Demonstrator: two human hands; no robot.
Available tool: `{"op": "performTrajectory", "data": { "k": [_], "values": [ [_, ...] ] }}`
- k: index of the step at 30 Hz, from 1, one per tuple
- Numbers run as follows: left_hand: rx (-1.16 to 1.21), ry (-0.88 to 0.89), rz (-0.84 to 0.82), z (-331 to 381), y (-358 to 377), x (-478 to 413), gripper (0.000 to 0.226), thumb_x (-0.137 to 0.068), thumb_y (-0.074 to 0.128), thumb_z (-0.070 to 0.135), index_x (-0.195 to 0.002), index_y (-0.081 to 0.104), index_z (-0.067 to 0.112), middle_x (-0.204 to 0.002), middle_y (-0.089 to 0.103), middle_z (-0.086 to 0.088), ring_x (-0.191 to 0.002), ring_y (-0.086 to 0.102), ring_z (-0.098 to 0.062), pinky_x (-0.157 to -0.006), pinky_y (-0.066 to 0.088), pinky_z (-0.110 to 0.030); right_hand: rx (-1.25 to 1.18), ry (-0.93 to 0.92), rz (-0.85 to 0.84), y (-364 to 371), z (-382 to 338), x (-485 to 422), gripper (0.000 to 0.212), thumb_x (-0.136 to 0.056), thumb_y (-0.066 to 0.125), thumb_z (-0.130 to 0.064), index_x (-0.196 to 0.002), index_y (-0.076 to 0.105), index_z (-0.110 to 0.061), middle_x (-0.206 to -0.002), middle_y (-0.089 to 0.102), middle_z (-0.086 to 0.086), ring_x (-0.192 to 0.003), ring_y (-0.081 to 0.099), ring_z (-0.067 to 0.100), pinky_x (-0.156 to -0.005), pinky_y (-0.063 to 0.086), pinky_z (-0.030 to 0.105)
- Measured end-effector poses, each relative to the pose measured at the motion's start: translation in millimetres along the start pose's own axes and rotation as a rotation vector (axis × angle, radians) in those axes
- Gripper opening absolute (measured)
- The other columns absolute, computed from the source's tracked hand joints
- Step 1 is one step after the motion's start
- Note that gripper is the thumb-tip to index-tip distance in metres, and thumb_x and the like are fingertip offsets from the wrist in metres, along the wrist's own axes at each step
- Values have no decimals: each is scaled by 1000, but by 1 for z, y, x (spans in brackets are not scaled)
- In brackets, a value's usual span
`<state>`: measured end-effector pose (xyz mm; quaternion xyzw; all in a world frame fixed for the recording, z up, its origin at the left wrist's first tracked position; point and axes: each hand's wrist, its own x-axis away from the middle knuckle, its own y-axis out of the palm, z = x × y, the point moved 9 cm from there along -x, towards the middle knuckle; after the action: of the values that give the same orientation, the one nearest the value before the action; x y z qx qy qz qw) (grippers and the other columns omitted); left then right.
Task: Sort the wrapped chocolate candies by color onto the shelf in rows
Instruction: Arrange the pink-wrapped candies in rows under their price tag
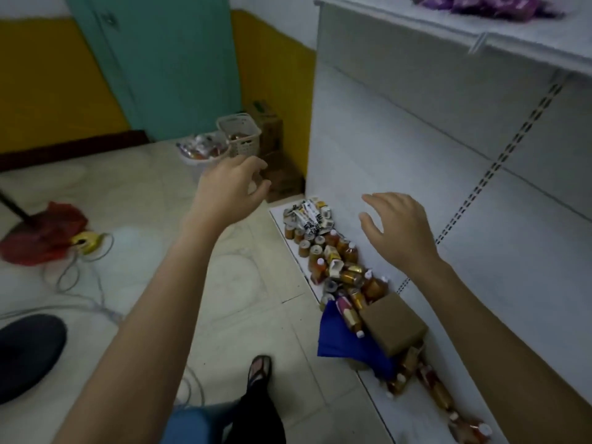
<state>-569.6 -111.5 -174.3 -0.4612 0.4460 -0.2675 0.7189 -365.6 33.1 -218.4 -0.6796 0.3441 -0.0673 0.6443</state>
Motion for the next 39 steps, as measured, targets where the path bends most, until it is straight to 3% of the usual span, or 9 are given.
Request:
{"op": "performTrajectory", "data": {
  "k": [4, 7, 15, 20, 23, 27, 30, 34, 39],
  "values": [
    [33, 24, -273, -39, 39, -30, 32, -90, 53, 44, -114, 58, 24, -112, 64, 3, -102, 59, -21, -84, 52, -43, 34, -42, -148, 34, -12, -41, 39, -95, 42, -39, -117, 64, -16, -117, 66, 5, -108, 57, 27, -92, 41, 39],
    [51, 53, -294, -62, 52, -75, 33, -90, 53, 43, -114, 58, 21, -108, 65, 1, -96, 60, -21, -83, 53, -45, 33, -45, -159, 42, -18, -84, 34, -96, 44, -37, -118, 63, -19, -115, 65, 4, -103, 58, 25, -85, 45, 37],
    [33, 243, -225, -89, 47, -231, 34, -92, 50, 42, -119, 55, 22, -107, 64, 2, -98, 60, -22, -80, 53, -46, 65, -71, 82, 7, -40, -209, 34, -95, 49, -35, -122, 61, -18, -122, 61, 3, -108, 57, 25, -82, 45, 36],
    [96, 449, 13, -47, 6, -332, 33, -91, 50, 39, -119, 57, 23, -112, 64, 2, -103, 59, -24, -79, 51, -42, 182, -53, 379, -64, -42, -252, 36, -89, 49, -33, -114, 66, -12, -114, 64, 8, -100, 61, 30, -76, 52, 42],
    [186, 609, 139, 3, -21, -374, 32, -93, 48, 39, -119, 57, 22, -111, 63, 3, -99, 60, -23, -76, 49, -40, 265, 14, 458, -118, -30, -263, 37, -89, 48, -33, -115, 65, -12, -110, 65, 8, -96, 61, 30, -75, 53, 43],
    [282, 875, 266, 90, -52, -403, 29, -94, 49, 32, -117, 59, 18, -109, 63, -2, -97, 60, -25, -76, 45, -37, 494, 217, 198, -170, 12, -274, 45, -92, 42, -43, -127, 55, -19, -119, 59, 8, -107, 51, 31, -84, 45, 42],
    [232, 1012, 236, 155, -49, -425, 31, -96, 46, 32, -123, 56, 21, -119, 59, -2, -105, 57, -24, -78, 43, -35, 555, 388, 5, -195, 64, -281, 56, -84, 34, -54, -132, 47, -28, -123, 54, 5, -112, 48, 27, -90, 45, 44],
    [131, 1110, 23, 225, -10, -460, 34, -97, 43, 36, -129, 50, 26, -129, 51, -1, -114, 53, -22, -82, 43, -35, 537, 590, -142, -215, 144, -288, 51, -91, 39, -52, -135, 45, -28, -138, 46, 5, -124, 44, 25, -101, 38, 40],
    [201, 1176, -312, 279, 38, -491, 47, -99, 35, 45, -140, 42, 24, -137, 46, -7, -125, 45, -22, -103, 32, -33, 374, 718, -156, -216, 216, -303, 49, -95, 37, -49, -135, 46, -21, -134, 52, 9, -117, 49, 25, -98, 36, 34]
  ]
}}
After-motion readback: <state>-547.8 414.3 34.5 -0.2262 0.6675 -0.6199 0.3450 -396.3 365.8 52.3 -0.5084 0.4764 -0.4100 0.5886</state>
